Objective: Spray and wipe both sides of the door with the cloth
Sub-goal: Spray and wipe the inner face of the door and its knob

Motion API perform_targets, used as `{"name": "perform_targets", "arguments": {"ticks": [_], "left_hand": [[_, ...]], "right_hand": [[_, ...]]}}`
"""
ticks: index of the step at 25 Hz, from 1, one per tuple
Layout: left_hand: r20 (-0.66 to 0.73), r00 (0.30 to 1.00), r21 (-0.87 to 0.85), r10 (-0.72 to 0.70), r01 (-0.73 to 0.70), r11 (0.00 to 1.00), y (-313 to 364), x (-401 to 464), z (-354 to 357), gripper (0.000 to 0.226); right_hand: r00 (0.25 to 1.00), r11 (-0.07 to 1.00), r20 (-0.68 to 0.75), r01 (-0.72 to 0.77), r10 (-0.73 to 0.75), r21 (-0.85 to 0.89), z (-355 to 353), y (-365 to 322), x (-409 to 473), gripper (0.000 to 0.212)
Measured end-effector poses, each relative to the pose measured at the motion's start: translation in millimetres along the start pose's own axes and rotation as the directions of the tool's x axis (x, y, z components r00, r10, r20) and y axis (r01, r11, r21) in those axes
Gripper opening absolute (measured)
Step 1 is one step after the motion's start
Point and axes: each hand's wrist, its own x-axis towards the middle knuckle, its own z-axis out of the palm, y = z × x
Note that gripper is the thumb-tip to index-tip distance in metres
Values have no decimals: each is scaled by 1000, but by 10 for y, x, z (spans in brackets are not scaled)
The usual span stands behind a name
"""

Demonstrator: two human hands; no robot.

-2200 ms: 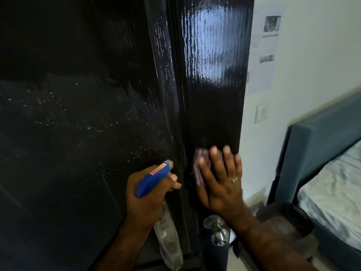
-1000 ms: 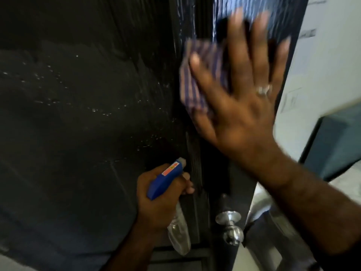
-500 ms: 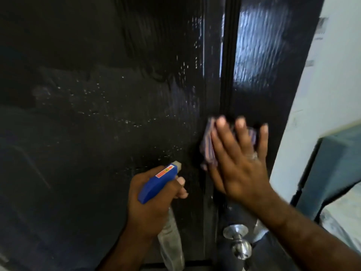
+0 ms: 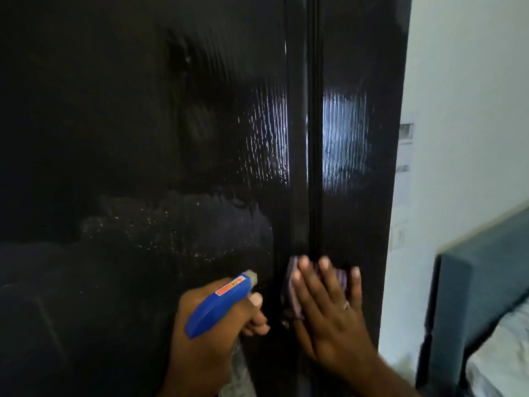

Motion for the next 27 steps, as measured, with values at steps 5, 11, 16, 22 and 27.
{"name": "perform_targets", "arguments": {"ticks": [5,11,16,22,27], "left_hand": [[-100,992,8,83,-82,997,79,-75,-10,15],[-106,969,148,222,-206,967,-263,-267,-274,38],[-331,936,-46,121,-144,988,-339,-352,-586,12],[-368,916,-19,158,-177,984,-195,-398,-785,13],[-424,901,-33,87,-111,993,-431,-555,-942,11]], "right_hand": [[947,986,-276,-166,166,24,-525,151,1887,73],[994,999,-105,37,-32,41,-52,-232,717,78],[933,933,-36,356,-358,-42,-90,-293,763,73],[974,1000,-224,-6,8,9,-244,-563,1889,68],[842,854,162,520,-514,4,279,-875,-63,91]]}}
